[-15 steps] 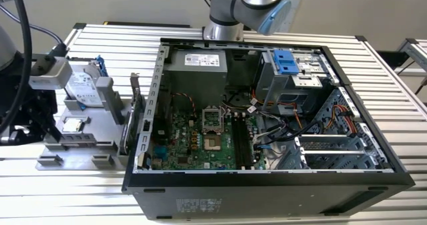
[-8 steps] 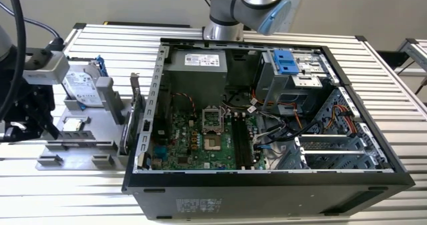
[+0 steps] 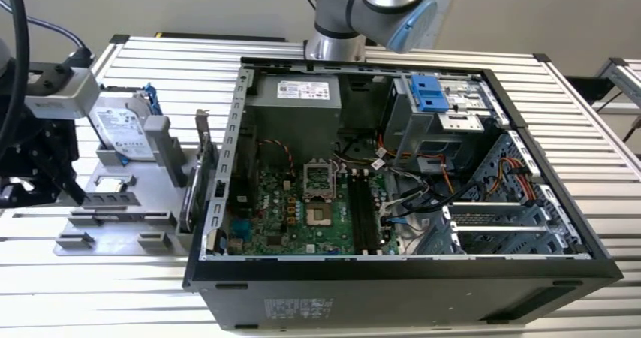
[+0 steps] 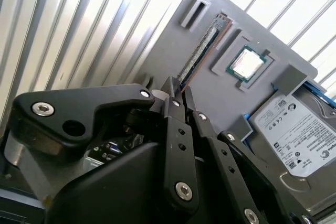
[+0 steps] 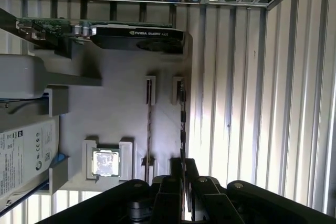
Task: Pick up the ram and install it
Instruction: 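Pick up the ram and move it above insertion slot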
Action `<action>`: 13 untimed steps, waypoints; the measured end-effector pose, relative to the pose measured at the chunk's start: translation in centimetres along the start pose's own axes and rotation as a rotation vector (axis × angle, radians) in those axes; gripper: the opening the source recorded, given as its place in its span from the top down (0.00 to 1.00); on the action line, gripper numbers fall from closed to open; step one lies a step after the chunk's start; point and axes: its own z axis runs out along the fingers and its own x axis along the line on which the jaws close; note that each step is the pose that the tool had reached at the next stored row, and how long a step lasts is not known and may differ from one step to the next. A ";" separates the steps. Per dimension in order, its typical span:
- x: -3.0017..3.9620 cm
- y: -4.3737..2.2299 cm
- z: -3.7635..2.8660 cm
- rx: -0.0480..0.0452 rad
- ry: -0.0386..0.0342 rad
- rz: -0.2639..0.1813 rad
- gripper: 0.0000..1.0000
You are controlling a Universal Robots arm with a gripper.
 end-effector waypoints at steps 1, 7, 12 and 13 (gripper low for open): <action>0.00 0.00 -0.13 0.0000 0.0000 0.000 1.00; -0.01 0.01 -0.86 0.0001 -0.0001 0.000 1.00; -0.01 0.01 -1.44 -0.0001 0.0000 0.000 1.00; -0.01 0.01 -1.56 0.0000 -0.0001 0.000 1.00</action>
